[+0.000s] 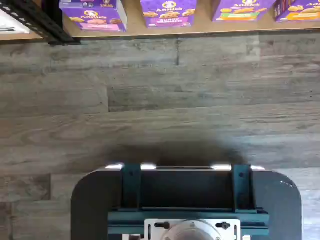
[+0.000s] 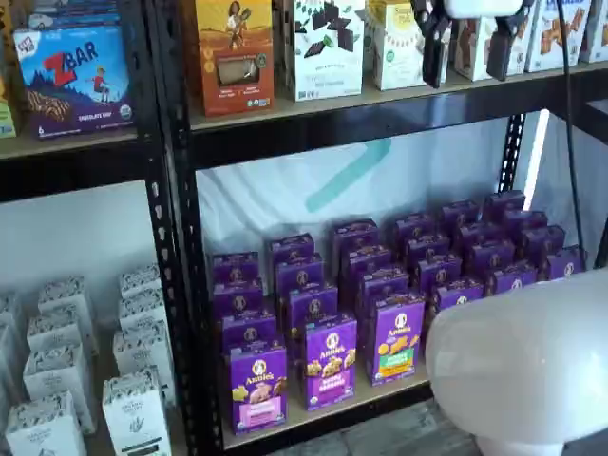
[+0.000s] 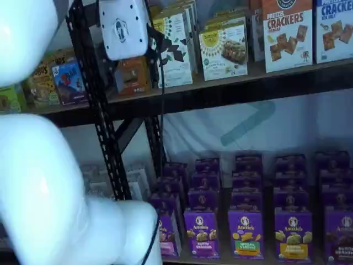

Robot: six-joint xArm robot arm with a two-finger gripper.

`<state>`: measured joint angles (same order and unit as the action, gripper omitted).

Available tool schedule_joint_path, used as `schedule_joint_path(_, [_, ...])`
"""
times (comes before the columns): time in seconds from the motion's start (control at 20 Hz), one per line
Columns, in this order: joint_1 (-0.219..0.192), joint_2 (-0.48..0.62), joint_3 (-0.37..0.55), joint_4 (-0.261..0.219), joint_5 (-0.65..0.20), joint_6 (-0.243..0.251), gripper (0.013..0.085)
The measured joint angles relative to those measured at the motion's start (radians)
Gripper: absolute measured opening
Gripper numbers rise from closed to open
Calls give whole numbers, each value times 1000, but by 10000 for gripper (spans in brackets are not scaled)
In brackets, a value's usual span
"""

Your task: Pick up the purple box with a pink patch in the middle, on the bottom shelf, the first box from the left

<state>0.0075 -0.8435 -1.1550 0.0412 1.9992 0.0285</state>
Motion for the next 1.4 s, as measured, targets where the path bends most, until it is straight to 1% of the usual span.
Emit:
schedule_joint_path(0.1, [-43, -33, 31, 45, -53, -25, 850])
schedule_joint_path(0.15, [-55, -43, 39, 60, -69, -33, 850])
schedule_joint_path(0.25, [-64, -46, 42, 70, -78, -40, 850])
schedule_joint_path(0.45, [-57, -46, 46, 56, -85, -39, 850])
schedule_joint_path(0.7, [-34, -51, 76, 18, -112, -30, 850])
schedule_joint_path(0.9, [-38, -56, 117, 16, -147, -36, 850])
schedule_joint_path(1.4, [-40, -86, 261, 15, -272, -43, 850])
